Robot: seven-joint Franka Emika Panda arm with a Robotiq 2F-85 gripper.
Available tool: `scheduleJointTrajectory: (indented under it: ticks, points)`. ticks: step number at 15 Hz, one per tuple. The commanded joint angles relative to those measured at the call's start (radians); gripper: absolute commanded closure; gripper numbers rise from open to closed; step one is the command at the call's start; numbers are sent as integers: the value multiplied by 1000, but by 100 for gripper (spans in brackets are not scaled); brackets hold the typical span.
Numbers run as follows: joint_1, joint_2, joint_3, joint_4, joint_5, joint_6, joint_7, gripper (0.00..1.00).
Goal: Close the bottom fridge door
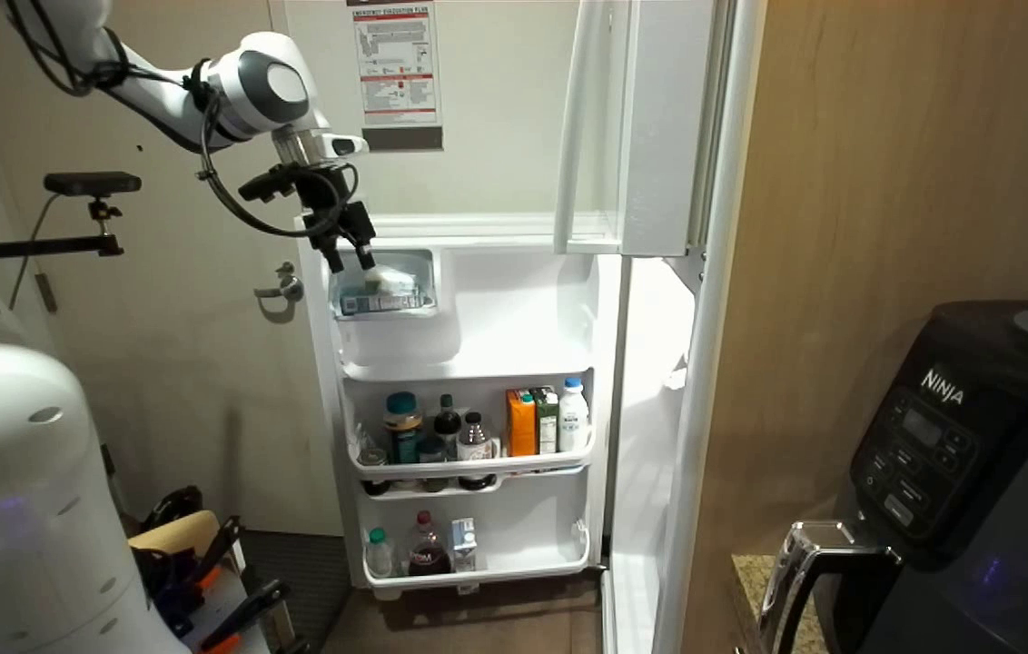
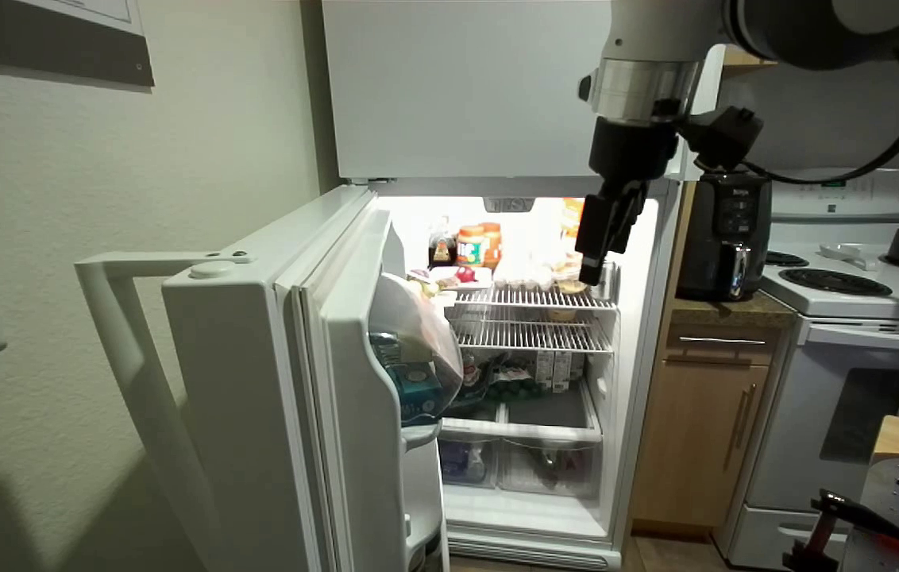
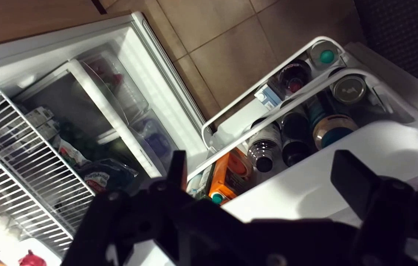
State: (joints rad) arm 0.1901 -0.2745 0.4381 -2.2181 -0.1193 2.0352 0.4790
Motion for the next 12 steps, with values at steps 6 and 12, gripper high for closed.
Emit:
scheduleJointTrajectory:
  ticks: [6, 12]
  points:
    - [82, 56, -8, 85, -43, 82, -105, 0]
    - [154, 26, 31, 72, -44, 116, -98, 0]
